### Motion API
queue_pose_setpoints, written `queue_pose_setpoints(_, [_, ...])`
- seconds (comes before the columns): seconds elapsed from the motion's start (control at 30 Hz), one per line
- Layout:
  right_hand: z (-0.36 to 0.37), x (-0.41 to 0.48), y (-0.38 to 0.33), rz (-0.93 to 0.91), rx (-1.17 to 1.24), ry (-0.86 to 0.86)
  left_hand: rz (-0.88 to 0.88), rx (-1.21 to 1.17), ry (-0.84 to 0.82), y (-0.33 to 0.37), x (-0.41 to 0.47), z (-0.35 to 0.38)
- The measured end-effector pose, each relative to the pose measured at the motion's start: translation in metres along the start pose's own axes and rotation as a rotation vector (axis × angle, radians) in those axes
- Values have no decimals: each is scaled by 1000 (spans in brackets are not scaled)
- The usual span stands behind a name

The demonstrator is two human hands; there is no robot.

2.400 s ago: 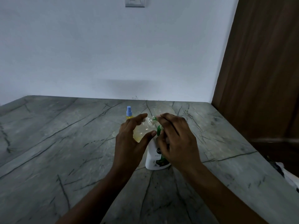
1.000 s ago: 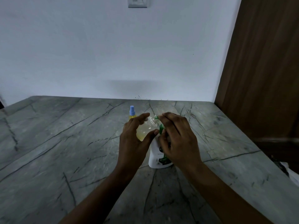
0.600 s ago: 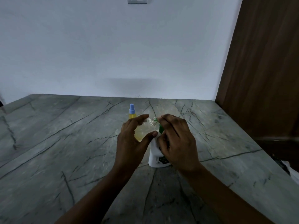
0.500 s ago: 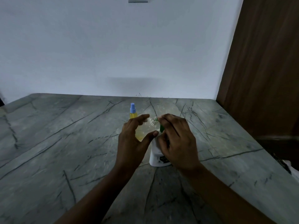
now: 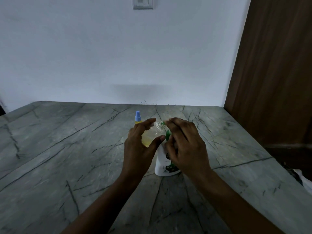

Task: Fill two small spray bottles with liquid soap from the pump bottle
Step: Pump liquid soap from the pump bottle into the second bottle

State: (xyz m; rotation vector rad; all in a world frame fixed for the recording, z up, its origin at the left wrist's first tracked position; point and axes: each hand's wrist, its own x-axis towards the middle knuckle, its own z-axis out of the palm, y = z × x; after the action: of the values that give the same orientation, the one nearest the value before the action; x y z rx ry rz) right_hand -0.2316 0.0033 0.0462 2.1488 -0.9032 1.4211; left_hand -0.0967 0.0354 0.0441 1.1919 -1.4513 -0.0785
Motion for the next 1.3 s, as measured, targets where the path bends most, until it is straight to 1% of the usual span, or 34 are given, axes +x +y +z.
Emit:
queue_pose_setpoints(0.23, [2, 0, -1, 8, 0, 2, 2, 5, 4, -1, 0, 0])
queue_pose_setpoints(0.73, [11, -8, -3, -9, 8, 64, -26, 18, -23, -8, -6, -2])
queue_pose_setpoints(1.0, [5, -3, -2, -2, -11, 9, -13, 3, -3, -5, -4, -1])
queue_pose_setpoints(1.3, [0, 0, -2, 4, 0, 23, 0, -8, 17, 1, -2, 0])
